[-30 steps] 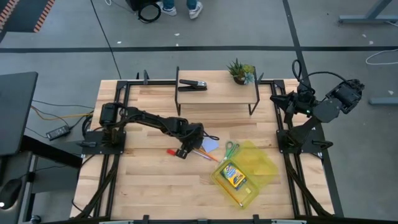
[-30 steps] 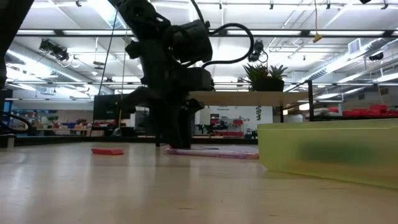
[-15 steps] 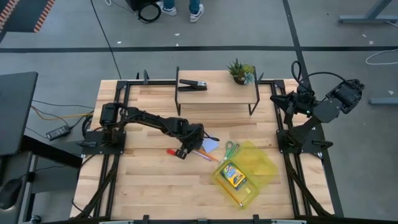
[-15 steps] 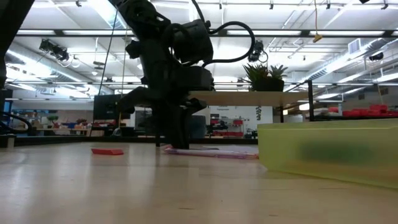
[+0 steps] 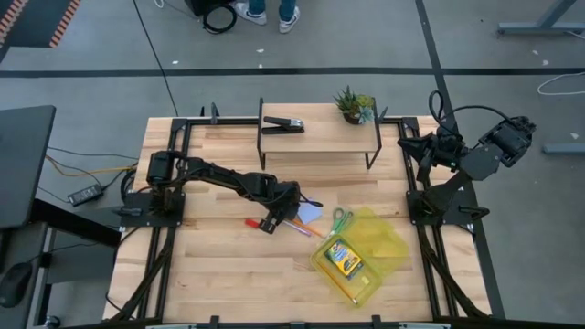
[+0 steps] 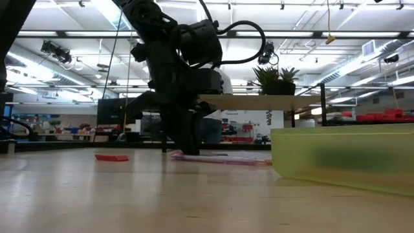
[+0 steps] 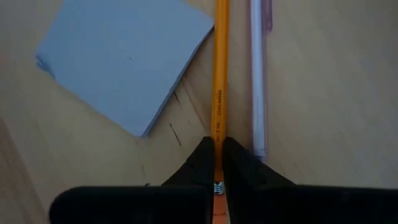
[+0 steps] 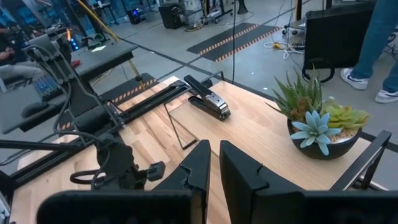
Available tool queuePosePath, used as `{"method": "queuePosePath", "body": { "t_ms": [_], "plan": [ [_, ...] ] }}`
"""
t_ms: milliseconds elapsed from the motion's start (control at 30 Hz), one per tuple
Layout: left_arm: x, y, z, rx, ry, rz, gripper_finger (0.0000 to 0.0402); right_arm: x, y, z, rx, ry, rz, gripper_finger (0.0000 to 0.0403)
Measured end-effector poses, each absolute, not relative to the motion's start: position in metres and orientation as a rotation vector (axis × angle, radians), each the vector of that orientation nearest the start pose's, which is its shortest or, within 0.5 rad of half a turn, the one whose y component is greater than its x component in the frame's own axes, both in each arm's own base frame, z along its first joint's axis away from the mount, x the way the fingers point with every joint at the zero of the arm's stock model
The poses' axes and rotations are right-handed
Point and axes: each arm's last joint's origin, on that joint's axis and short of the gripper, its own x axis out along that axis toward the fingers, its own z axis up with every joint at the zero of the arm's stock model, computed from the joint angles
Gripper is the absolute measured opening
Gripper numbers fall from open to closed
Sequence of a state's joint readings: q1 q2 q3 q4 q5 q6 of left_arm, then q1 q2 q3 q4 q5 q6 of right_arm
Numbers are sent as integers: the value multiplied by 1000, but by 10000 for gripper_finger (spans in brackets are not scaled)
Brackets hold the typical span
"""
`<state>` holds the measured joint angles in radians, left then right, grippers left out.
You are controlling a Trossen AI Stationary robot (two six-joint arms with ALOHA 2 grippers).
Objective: Pack school essentials
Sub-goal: Adjust the yellow crayon box
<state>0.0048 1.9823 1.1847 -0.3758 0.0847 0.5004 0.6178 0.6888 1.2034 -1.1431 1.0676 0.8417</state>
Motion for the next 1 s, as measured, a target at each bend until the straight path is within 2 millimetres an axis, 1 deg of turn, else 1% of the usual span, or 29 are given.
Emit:
{"method": "queuePosePath", "body": {
  "t_ms": [300,467,633,800,1000],
  "plan": [
    [379,-1,126,372,1128,-346,11,69,18,396,344,206,-567,41],
    [386,0,136,357,1135,-333,14,68,18,396,348,205,-567,41],
    [396,0,148,363,1093,-312,10,68,18,396,349,204,-568,41],
    [401,0,159,362,1079,-315,19,68,17,397,336,190,-587,41],
    [404,-2,170,361,1089,-326,14,68,16,397,319,182,-602,41]
  ]
}}
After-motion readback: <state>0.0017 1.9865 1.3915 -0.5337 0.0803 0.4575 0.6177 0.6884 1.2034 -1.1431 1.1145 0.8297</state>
